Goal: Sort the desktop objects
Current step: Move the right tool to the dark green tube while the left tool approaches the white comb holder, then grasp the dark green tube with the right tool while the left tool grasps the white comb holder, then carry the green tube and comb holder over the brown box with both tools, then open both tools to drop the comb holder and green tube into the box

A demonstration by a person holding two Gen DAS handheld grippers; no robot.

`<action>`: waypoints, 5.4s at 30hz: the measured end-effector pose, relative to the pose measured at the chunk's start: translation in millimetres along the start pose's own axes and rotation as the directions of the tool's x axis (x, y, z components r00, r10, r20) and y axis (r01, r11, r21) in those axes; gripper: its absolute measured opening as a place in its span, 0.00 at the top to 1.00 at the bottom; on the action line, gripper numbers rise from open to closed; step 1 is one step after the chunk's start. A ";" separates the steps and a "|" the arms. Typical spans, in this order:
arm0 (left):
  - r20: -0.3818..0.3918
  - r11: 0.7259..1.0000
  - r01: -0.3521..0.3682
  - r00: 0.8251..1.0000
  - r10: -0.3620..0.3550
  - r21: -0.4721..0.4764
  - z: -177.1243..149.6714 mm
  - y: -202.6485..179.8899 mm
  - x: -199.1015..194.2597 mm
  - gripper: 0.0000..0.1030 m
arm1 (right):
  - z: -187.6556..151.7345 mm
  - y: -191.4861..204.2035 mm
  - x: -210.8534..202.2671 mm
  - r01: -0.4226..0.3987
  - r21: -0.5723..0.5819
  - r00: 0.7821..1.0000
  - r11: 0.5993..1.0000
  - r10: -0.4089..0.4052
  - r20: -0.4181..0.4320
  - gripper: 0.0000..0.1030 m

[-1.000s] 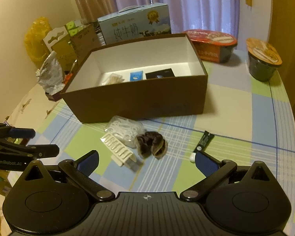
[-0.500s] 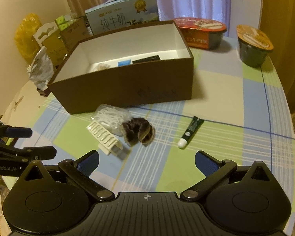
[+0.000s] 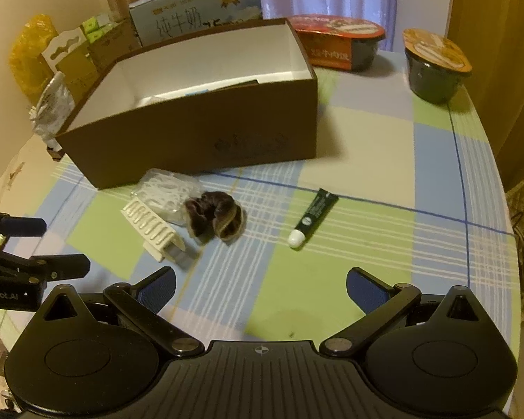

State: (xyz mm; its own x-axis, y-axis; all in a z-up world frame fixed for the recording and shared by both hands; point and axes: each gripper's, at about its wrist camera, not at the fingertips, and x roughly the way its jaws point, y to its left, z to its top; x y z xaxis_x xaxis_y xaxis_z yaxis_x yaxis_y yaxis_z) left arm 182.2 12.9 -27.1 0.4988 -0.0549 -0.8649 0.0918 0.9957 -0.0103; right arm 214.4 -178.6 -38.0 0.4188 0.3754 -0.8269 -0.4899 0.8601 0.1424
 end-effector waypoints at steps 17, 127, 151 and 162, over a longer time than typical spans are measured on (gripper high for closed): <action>0.001 0.998 0.046 0.999 -0.046 0.051 10.7 -9.9 37.3 0.11 | -2.7 -24.7 31.3 0.052 0.044 0.998 0.998 -0.051 -0.042 0.02; 0.342 0.997 0.037 0.938 -0.056 0.062 114.4 93.3 -24.7 0.19 | 124.9 37.4 21.1 -0.168 -0.101 0.956 0.981 0.187 0.226 0.87; 0.110 0.999 0.039 0.993 -0.035 -0.037 242.0 123.2 138.4 0.19 | 244.4 28.5 168.7 -0.112 -0.141 0.993 0.984 0.114 0.008 0.87; 0.021 0.990 0.012 1.000 -0.009 -0.137 255.3 134.5 184.5 0.19 | 268.8 27.5 210.1 -0.092 -0.172 0.995 0.981 0.084 -0.052 0.87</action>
State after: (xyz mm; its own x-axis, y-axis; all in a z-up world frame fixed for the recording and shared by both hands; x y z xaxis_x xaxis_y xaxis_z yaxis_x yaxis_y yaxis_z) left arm 506.6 117.8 -59.9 0.5162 -0.0654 -0.8539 -0.0213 0.9958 -0.0892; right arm 494.4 16.7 -61.5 0.3358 0.4279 -0.8391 -0.6505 0.7497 0.1220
